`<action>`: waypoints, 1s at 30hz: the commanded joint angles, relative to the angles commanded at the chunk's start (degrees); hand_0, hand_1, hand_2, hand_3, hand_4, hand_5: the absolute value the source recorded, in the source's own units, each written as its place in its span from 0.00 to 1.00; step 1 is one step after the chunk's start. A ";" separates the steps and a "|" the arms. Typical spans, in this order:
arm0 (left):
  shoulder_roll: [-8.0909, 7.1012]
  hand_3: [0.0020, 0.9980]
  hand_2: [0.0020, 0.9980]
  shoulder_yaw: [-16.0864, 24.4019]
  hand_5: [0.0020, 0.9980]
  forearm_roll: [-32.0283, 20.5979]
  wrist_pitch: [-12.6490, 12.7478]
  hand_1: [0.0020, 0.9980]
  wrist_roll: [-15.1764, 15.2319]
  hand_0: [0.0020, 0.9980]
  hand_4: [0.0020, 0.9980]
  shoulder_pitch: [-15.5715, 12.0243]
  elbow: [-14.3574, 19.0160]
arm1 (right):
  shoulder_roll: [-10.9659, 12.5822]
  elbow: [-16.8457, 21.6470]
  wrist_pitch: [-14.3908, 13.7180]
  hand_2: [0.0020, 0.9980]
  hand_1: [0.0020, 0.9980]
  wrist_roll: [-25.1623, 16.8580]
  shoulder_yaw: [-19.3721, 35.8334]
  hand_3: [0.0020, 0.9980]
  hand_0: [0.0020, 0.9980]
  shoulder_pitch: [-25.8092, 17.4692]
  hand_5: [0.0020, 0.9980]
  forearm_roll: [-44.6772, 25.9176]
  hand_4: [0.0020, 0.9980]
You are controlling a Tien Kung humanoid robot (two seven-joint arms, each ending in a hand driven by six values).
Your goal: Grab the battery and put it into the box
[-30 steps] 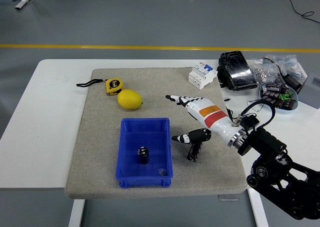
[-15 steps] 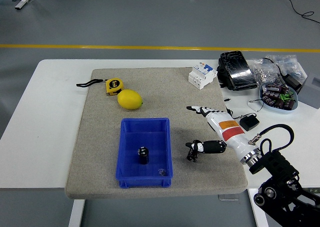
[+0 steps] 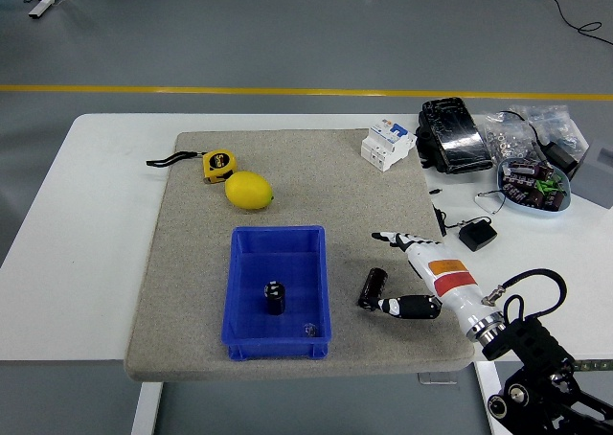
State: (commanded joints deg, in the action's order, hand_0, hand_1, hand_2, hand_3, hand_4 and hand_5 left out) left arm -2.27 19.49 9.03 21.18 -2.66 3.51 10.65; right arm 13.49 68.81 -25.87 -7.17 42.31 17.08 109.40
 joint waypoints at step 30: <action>0.30 0.59 0.70 -0.62 0.62 -0.13 0.05 0.62 -0.18 0.61 0.64 0.26 0.19 | -2.75 -9.16 -3.65 0.73 0.59 -3.95 -5.33 0.82 0.55 3.33 0.23 -7.15 0.96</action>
State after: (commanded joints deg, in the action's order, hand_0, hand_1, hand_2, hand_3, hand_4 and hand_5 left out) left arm -1.96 18.87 8.89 21.23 -2.84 3.78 10.84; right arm 10.74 59.65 -29.53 -11.13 36.98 20.41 102.25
